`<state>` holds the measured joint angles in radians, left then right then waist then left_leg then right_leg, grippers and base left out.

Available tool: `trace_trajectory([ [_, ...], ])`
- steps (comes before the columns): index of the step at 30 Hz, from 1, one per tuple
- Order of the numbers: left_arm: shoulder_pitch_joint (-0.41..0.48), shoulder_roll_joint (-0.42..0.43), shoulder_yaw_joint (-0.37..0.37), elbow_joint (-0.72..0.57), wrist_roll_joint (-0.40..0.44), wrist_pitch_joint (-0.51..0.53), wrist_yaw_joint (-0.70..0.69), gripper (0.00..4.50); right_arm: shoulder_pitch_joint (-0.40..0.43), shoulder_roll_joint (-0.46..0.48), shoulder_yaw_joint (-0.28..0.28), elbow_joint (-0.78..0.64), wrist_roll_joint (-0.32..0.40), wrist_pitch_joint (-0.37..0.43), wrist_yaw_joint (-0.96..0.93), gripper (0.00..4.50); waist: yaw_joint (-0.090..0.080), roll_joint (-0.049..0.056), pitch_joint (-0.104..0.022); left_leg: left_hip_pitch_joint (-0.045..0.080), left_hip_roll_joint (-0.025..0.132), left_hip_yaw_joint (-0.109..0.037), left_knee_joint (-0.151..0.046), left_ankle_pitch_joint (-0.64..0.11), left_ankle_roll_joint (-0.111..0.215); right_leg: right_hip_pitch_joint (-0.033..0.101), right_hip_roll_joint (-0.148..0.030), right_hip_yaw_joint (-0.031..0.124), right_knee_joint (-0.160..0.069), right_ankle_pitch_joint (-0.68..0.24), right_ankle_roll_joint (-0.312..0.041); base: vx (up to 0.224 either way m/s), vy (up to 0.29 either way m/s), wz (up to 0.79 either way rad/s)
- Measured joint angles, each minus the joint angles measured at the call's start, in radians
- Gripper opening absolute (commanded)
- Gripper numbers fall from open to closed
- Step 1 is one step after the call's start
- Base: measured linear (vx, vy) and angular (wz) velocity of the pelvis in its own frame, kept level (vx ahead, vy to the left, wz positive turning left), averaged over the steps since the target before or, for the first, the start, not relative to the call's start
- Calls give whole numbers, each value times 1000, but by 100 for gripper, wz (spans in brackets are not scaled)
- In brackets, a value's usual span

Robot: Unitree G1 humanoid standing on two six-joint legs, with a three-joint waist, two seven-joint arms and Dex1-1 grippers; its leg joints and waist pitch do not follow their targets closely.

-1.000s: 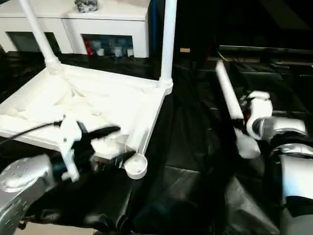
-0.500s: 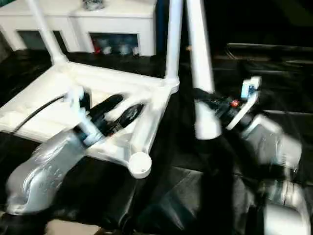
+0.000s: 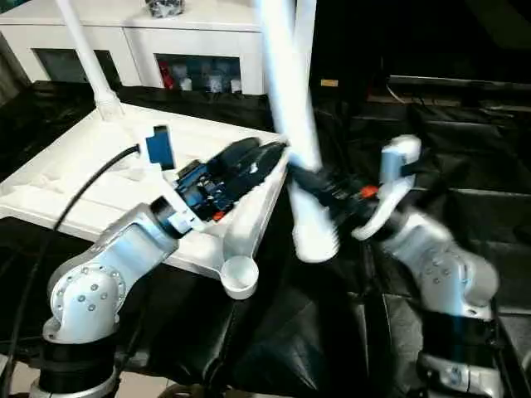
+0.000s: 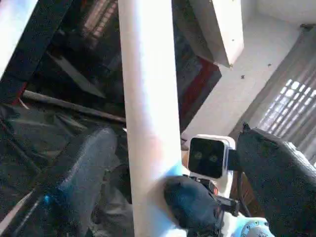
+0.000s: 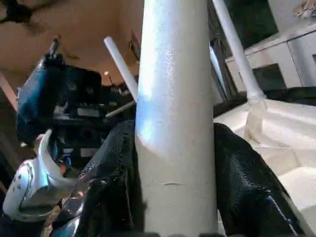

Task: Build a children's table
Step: Pick table leg

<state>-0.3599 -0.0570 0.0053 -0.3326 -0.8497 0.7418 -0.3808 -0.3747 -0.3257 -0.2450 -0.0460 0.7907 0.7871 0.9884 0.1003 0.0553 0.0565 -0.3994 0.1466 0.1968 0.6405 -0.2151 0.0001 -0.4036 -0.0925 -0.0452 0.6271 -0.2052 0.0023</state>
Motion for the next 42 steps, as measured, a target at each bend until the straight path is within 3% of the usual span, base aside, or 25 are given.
trace_trajectory([
  [5,0,-7,-4,0,-3,16,20,450,18,11,40,-40,-1,14,-24,182,-1,0,0,0,0,0,-2,0,-1,-1,0,0,0,0,5,0,0,0],
  [8,-10,-1,-20,17,55,17,67,450,24,13,69,-63,-13,13,-44,182,-3,0,0,0,0,0,-3,0,-1,-1,0,0,0,0,5,0,0,0],
  [13,-65,-9,16,101,96,15,190,450,31,25,148,-101,-92,-13,-108,182,-9,0,0,0,0,-1,-3,1,-2,-1,0,0,-1,2,9,0,0,0],
  [15,-80,-14,42,117,101,17,233,450,30,29,187,-110,-153,-48,-151,182,-11,0,0,0,0,-1,-3,2,-3,-1,0,0,-1,2,9,0,0,0],
  [17,-94,-22,72,131,110,22,282,422,28,30,236,-113,-224,-89,-194,182,-12,0,0,0,0,-2,-3,2,-4,-1,0,-1,-1,2,9,0,0,0],
  [21,-149,-45,132,192,141,38,426,393,23,52,365,-111,-407,-196,-308,182,-12,0,0,-1,0,-2,-3,3,-5,-1,1,-1,-1,3,10,0,0,0],
  [24,-162,-53,149,203,148,40,465,369,16,78,416,-111,-477,-243,-359,182,-12,-1,0,-2,0,-2,-3,3,-5,-1,1,-1,-2,3,10,0,0,0],
  [32,-198,-103,170,202,156,45,583,296,-33,167,456,-65,-589,-317,-505,182,-13,-2,0,-2,0,-3,-3,2,-4,-1,1,-1,-2,3,10,0,0,0],
  [42,-198,-103,161,206,168,39,606,219,-33,191,484,-34,-632,-349,-535,182,-13,-2,0,-2,0,-3,-3,3,-4,-1,1,-1,-2,3,10,0,0,0],
])
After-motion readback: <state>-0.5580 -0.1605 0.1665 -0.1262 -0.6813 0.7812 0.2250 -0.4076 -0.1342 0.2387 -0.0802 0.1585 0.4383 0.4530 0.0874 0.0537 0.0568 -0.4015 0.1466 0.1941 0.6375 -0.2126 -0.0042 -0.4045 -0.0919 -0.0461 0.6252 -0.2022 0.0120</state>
